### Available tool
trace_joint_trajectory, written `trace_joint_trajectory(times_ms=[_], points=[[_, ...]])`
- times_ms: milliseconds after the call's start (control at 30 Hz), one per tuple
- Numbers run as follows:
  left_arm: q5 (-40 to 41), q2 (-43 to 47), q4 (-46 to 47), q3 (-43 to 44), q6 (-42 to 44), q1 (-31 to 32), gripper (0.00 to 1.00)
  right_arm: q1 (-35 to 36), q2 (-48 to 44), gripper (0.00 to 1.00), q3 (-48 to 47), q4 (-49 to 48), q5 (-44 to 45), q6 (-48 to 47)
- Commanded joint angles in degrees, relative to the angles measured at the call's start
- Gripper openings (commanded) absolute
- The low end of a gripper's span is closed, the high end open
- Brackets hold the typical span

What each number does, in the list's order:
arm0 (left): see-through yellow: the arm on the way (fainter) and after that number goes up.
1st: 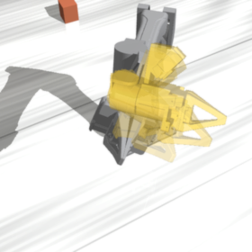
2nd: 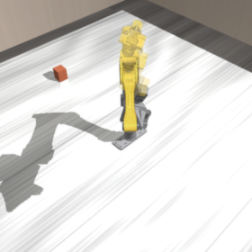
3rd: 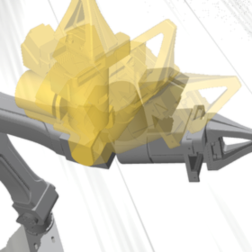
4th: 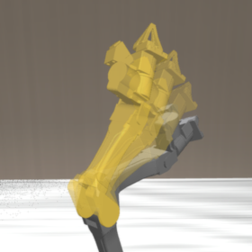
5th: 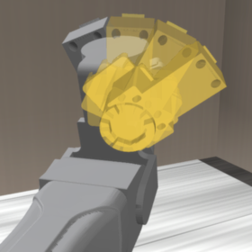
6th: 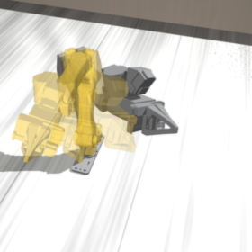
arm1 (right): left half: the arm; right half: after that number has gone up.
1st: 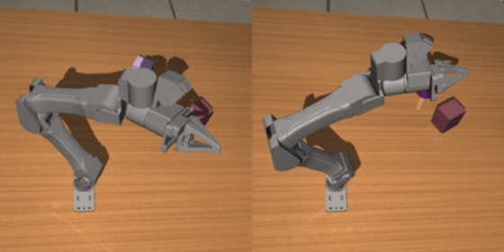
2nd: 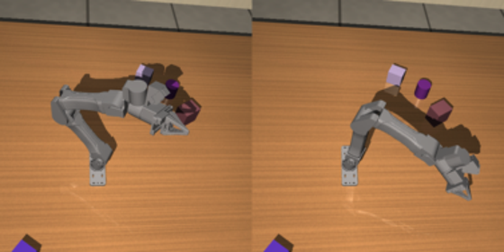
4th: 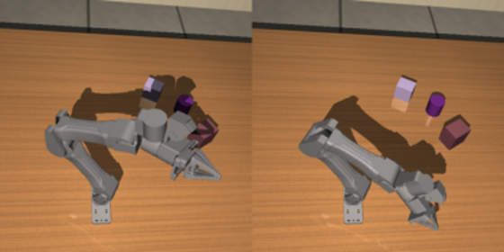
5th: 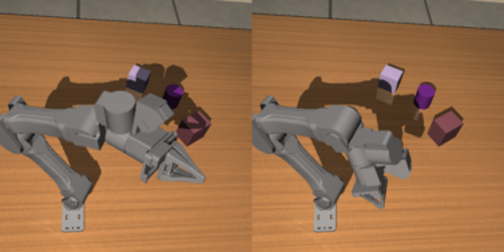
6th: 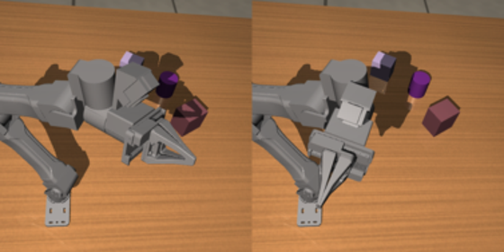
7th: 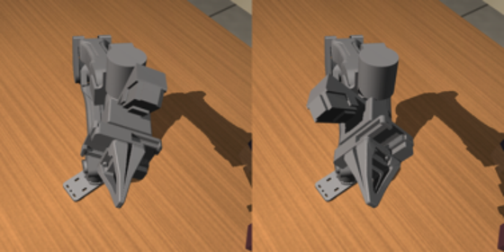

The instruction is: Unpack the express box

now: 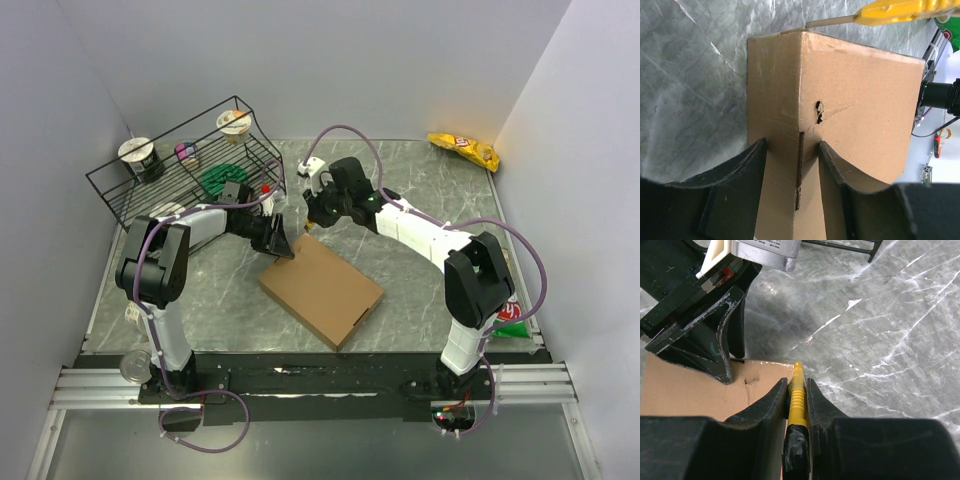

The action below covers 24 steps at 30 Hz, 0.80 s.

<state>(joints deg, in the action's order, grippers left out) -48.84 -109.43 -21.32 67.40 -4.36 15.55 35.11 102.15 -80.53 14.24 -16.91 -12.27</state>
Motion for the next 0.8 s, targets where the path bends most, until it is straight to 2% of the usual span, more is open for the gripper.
trace_joint_trajectory(times_ms=[0,267,400,533,767], points=[[10.26,-4.22,-4.17,-2.01,1.55,0.01,0.49,0.75,0.86,0.00,-1.91,0.09,-0.67,0.06],[10.43,-4.48,-3.99,-1.83,1.20,0.01,0.49,0.92,1.39,0.00,-2.18,1.05,0.99,1.11],[10.43,-4.66,-3.99,-1.83,1.11,0.01,0.49,0.83,-0.81,0.00,-0.85,-2.20,1.79,2.16],[10.43,-5.09,-4.25,-1.48,1.02,0.01,0.49,0.83,1.38,0.00,-4.19,2.10,0.73,2.95],[10.26,-5.18,-4.08,-1.65,1.02,0.01,0.49,0.92,-2.57,0.00,-2.26,-2.63,2.84,3.22]])
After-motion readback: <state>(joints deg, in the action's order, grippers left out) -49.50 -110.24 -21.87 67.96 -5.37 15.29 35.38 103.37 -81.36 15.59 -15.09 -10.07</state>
